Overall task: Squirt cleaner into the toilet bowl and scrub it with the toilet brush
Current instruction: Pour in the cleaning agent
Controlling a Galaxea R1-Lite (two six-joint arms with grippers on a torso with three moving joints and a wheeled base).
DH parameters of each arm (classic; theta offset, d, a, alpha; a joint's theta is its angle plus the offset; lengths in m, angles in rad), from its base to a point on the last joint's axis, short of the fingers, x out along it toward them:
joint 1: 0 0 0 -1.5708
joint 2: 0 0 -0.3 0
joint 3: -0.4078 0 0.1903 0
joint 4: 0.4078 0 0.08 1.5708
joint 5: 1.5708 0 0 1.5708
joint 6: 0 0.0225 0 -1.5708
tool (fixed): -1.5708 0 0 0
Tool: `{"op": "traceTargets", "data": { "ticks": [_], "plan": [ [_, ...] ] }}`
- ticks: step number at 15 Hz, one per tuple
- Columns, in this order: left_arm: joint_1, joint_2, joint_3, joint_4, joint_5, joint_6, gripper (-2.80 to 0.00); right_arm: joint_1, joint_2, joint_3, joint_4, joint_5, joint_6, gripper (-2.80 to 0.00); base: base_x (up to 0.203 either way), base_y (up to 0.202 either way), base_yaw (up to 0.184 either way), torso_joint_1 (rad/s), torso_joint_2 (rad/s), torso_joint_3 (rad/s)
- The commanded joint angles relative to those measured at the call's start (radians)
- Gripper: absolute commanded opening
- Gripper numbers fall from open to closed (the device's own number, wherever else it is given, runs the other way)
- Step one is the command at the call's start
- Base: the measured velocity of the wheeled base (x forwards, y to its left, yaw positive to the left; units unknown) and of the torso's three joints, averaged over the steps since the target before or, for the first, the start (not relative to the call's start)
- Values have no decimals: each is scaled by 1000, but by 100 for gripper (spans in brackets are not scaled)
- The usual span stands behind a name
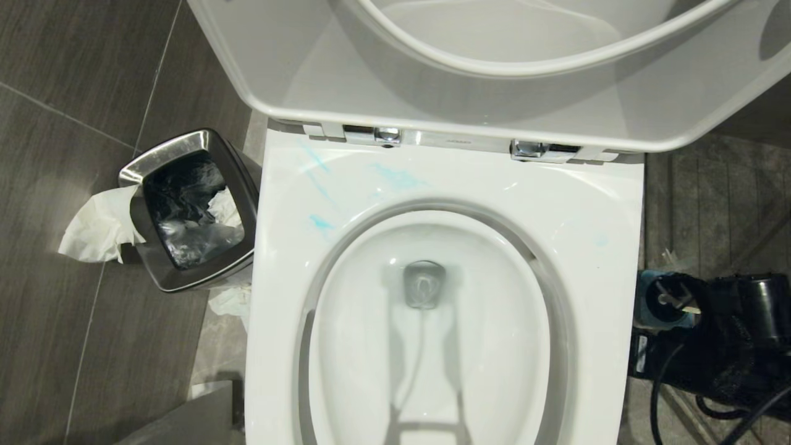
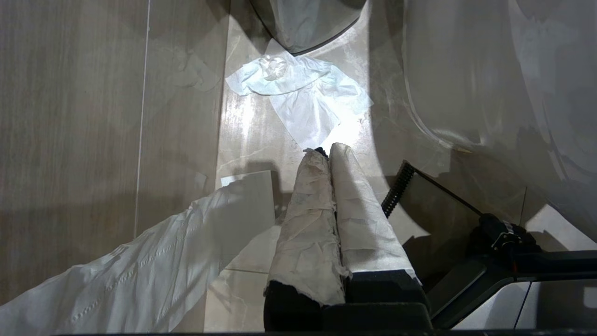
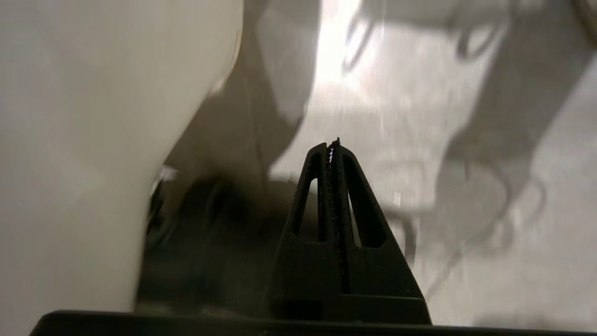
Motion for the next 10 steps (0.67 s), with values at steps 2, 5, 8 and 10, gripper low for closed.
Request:
{"op": "traceTargets", "data": {
  "ticks": [2, 5, 8, 10],
  "plan": [
    [0, 0, 0, 1, 0, 0, -280, -2, 312, 68, -575, -37, -56, -280, 0, 0, 0, 0, 0, 0],
    [0, 0, 0, 1, 0, 0, -280, -33, 535, 118, -978, -79, -175, -280, 0, 0, 0, 0, 0, 0],
    [0, 0, 0, 1, 0, 0, -280, -88, 564, 92, -1037, -122, -248, -280, 0, 0, 0, 0, 0, 0],
    [0, 0, 0, 1, 0, 0, -280, -103, 571, -19, -1041, -124, -251, -280, 0, 0, 0, 0, 0, 0]
  ]
}}
